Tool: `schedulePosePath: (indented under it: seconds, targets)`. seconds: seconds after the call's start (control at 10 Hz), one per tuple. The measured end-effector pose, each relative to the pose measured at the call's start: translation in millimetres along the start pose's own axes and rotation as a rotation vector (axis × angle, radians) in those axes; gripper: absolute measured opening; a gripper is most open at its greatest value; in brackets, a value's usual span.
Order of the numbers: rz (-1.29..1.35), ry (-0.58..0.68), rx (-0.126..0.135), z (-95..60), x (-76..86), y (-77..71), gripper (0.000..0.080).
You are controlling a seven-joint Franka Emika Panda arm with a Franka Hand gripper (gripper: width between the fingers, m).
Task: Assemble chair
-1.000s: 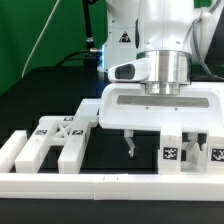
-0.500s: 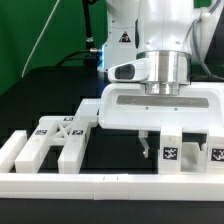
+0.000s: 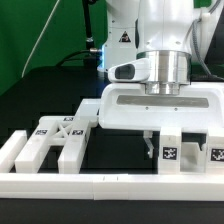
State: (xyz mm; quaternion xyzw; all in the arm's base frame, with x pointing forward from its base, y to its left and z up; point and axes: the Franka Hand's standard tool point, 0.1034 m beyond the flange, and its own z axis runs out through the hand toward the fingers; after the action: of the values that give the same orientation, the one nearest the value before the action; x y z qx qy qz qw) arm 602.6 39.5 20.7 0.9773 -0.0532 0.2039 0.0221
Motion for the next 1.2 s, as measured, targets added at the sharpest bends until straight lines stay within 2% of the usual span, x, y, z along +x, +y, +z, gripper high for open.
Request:
schedulePosePath:
  seconds: [0.4,0.5,0.6,0.7,0.9,1.0,1.1,1.2]
  targets:
    - [-0.001,0.0,0.0,-0.1,0.0,0.1,0.0032]
    - [-0.026,-0.003,-0.002,-1.4,0.0,3.9,0.0032]
    - [-0.062,-0.008,-0.009,-9.9,2.0,22.2,0.0032]
    - [-0.064,-0.028,-0.012,-18.8,-3.0,40.1,0.0032]
    - [-0.077,-0.117,0.009,-35.2,-9.9,71.1,0.0032]
    - [-0.059,-0.251,0.055,-48.0,-13.3,74.3,0.0032]
    - [-0.017,-0.379,0.053,-56.3,-12.6,67.3,0.0032]
    - [-0.032,-0.396,0.041,-58.5,2.2,60.8,0.0032]
